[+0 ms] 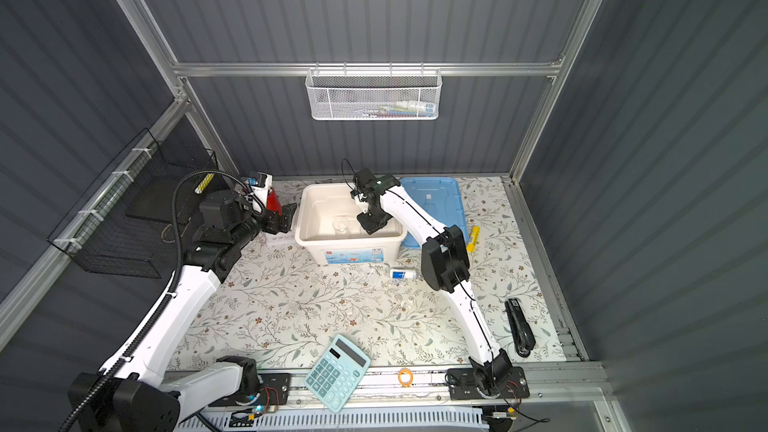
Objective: Organize the chemistry lab equipment
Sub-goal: 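Lower the small beaker into the white bin with right gripper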
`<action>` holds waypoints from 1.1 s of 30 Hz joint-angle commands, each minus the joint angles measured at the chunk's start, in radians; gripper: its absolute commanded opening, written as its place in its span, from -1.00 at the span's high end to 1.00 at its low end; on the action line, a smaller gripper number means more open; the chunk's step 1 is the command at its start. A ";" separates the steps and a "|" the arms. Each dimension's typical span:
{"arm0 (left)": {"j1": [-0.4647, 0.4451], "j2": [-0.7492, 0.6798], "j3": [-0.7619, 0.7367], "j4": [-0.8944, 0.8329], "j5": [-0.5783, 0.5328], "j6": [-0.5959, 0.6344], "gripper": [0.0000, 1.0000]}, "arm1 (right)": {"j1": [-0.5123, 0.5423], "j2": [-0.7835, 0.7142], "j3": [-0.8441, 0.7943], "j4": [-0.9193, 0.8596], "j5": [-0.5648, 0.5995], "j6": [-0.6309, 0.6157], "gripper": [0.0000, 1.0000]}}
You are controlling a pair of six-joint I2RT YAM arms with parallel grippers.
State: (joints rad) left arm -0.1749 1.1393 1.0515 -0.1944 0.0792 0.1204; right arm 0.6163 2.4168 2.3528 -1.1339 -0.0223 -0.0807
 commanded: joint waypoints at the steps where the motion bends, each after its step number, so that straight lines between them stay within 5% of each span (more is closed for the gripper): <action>1: 0.006 0.006 -0.009 -0.006 -0.007 0.016 -0.93 | 0.006 0.007 0.010 0.003 -0.003 -0.012 0.86; 33: 0.006 0.014 -0.008 -0.011 -0.012 0.021 -0.92 | 0.005 0.047 -0.008 0.023 -0.002 -0.024 0.76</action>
State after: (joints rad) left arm -0.1749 1.1461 1.0515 -0.1944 0.0715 0.1234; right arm 0.6163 2.4454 2.3505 -1.1110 -0.0227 -0.0914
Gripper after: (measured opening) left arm 0.962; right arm 0.118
